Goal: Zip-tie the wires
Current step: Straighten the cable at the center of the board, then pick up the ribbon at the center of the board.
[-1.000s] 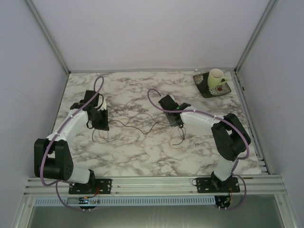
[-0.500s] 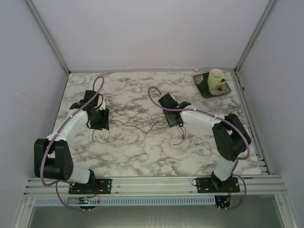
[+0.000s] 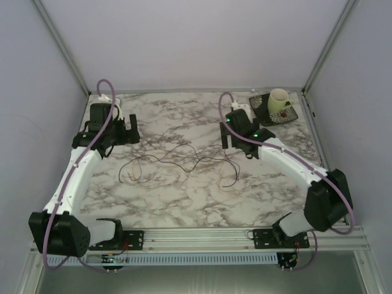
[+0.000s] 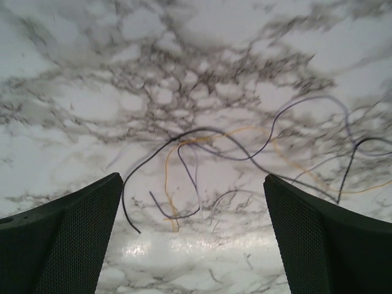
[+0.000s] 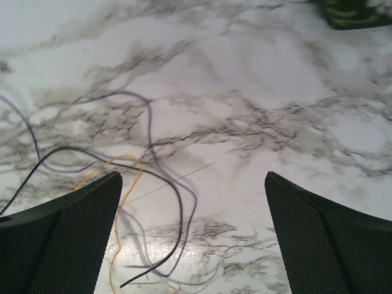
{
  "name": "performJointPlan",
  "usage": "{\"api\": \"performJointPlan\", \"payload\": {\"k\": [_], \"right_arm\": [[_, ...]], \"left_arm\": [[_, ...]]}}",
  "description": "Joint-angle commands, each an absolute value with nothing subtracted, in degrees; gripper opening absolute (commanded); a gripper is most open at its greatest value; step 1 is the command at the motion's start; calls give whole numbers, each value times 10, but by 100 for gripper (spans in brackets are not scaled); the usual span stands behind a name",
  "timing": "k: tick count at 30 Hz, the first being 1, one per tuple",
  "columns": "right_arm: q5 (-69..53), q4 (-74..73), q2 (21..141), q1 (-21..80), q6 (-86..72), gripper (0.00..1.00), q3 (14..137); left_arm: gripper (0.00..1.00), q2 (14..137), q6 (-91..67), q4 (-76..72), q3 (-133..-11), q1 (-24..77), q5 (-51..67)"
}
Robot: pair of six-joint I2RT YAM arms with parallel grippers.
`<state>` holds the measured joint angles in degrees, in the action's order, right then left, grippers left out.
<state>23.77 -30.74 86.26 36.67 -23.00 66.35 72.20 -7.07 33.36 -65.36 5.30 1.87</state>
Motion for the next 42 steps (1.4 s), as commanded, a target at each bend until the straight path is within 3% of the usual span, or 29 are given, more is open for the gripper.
{"api": "performJointPlan", "payload": {"k": [1, 14, 20, 30, 42], "right_arm": [[264, -261, 799, 320, -277, 99, 622], [249, -257, 659, 167, -368, 99, 476], [170, -280, 628, 102, -388, 99, 428], [144, -386, 571, 94, -482, 98, 395], [91, -356, 623, 93, -414, 97, 418]], "left_arm": [[100, 670, -100, 243, -647, 51, 24], [100, 562, -191, 116, -569, 51, 94], [100, 533, -196, 54, -526, 51, 120], [100, 510, -184, 8, -501, 51, 162], [100, 506, -171, -30, -484, 51, 199]]}}
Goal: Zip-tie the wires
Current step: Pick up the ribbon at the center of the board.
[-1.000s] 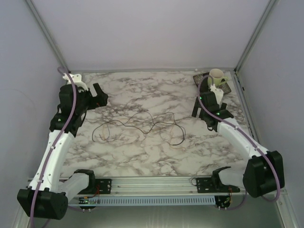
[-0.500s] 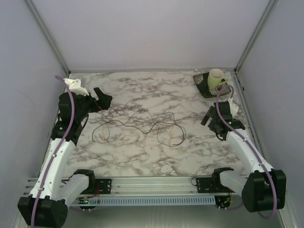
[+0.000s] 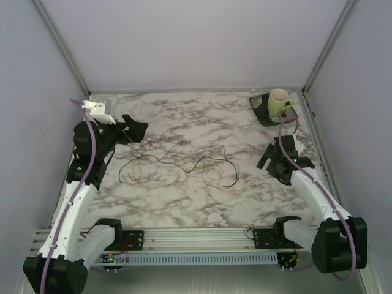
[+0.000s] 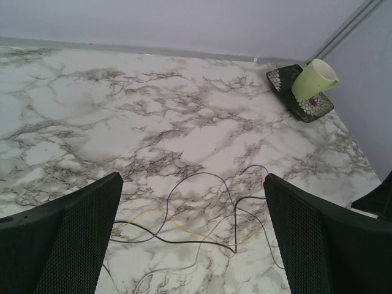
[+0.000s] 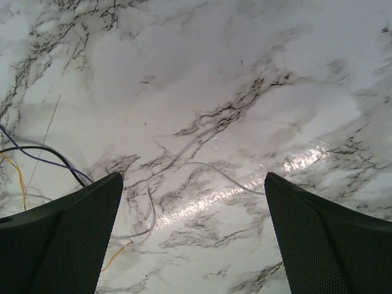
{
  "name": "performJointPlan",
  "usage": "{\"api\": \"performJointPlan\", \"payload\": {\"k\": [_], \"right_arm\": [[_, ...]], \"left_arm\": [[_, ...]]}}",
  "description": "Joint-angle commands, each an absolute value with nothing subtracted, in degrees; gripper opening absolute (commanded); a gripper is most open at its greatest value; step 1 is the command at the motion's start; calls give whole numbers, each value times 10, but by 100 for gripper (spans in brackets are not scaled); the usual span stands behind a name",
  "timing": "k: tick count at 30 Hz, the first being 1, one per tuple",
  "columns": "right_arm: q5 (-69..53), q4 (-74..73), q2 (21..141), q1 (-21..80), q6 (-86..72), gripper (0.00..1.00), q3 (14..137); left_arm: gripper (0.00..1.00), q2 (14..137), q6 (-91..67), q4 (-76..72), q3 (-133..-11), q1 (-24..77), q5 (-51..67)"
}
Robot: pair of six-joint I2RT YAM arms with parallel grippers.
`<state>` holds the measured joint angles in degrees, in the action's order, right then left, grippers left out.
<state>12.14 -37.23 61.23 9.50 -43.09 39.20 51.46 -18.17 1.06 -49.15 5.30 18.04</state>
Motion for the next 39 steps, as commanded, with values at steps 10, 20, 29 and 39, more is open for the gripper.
{"api": "performJointPlan", "payload": {"k": [10, 20, 29, 39], "right_arm": [[81, -342, 646, 92, -408, 97, 419], [55, -314, 671, 103, -386, 97, 439], [54, -292, 686, 111, -378, 97, 439], [68, -245, 695, 111, -354, 96, 434]], "left_arm": [[100, 517, -167, -46, -477, 51, 199], [100, 556, -186, -54, -470, 51, 202], [97, 580, -192, -57, -458, 51, 196], [94, 628, -199, -111, -434, 51, 185]]}}
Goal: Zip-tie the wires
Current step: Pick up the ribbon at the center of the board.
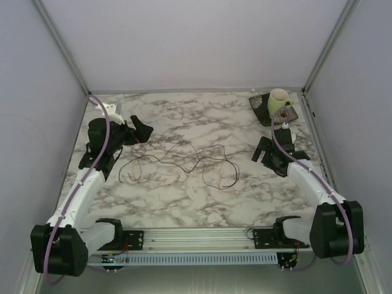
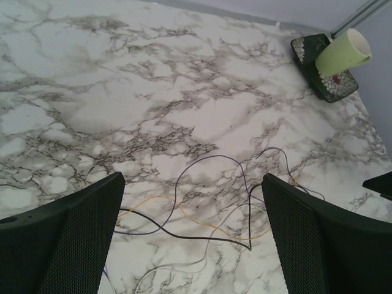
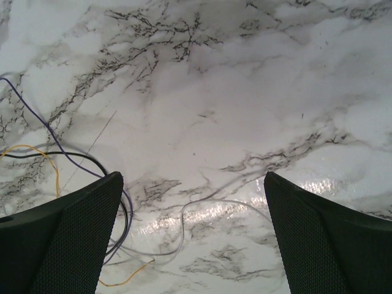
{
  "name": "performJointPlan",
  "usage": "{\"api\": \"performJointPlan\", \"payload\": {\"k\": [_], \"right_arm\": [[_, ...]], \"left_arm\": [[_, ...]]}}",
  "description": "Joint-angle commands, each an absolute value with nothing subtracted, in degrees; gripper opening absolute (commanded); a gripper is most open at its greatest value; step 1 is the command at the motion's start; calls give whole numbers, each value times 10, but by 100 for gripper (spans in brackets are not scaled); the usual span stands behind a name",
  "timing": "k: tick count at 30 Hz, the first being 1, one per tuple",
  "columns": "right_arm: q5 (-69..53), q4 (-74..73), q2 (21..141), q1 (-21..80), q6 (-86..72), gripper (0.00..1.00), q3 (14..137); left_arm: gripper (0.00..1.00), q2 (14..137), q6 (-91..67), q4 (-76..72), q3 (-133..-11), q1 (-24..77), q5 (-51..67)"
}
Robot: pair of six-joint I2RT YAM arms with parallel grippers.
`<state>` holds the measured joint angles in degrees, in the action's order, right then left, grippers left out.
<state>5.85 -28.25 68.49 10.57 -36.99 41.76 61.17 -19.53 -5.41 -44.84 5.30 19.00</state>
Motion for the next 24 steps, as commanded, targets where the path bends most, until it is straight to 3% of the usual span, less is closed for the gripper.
{"api": "performJointPlan", "payload": {"k": [1, 15, 24], "right_arm": [[70, -240, 700, 111, -353, 96, 436], [94, -203, 827, 107, -321, 87, 521], [129, -168, 944, 78, -209, 79, 613]], "left_arm": [[94, 636, -199, -119, -432, 51, 183], [85, 733, -173, -163, -451, 52, 177], [82, 734, -164, -171, -451, 52, 178]]}}
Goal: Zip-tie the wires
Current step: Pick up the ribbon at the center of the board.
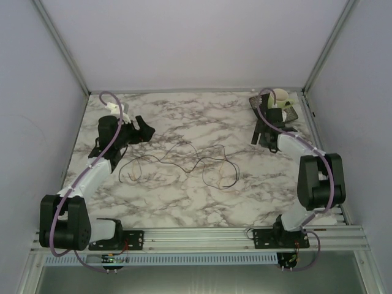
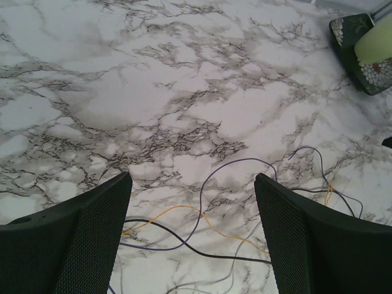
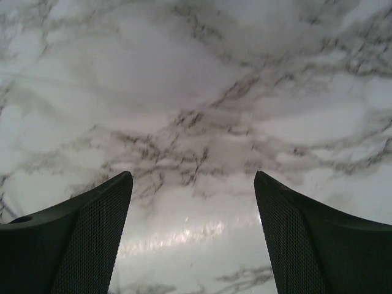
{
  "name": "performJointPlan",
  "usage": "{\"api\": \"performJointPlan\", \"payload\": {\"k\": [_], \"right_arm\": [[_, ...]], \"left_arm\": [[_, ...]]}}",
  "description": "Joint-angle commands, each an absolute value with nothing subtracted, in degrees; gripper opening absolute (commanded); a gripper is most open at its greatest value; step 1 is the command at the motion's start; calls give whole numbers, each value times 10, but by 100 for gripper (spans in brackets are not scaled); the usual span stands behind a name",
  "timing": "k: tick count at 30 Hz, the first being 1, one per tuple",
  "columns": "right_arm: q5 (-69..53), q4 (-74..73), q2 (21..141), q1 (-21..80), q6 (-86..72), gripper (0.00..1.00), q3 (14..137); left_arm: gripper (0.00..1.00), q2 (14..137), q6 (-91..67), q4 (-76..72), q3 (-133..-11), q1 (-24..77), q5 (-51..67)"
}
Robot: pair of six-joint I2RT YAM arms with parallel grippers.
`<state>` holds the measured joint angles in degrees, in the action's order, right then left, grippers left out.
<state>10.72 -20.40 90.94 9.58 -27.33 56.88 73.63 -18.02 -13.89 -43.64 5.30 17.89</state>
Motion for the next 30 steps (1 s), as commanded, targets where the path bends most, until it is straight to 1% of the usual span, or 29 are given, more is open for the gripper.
{"api": "performJointPlan", "payload": {"k": [1, 3, 6, 10, 14, 21, 26, 30], "right_arm": [[127, -162, 953, 72, -199, 79, 620], [125, -155, 972, 63, -184, 77, 639], [119, -152, 995, 46, -184, 73, 656], [91, -145, 1011, 30, -236, 70, 659], [98, -148, 1019, 30, -323, 69, 659], [148, -169, 1016, 37, -474, 66, 644], [212, -202, 1017, 50, -542, 65, 650], [233, -216, 1019, 57, -571, 64, 659]], "left_arm": [[82, 732, -162, -169, -452, 52, 177], [82, 728, -159, -167, -451, 52, 176], [82, 726, -157, -166, -451, 52, 172], [82, 727, -154, -165, -451, 52, 168], [81, 734, -155, -166, -452, 52, 169], [81, 744, -154, -173, -447, 52, 172], [81, 753, -153, -175, -446, 52, 176], [81, 761, -156, -179, -445, 52, 184]]}}
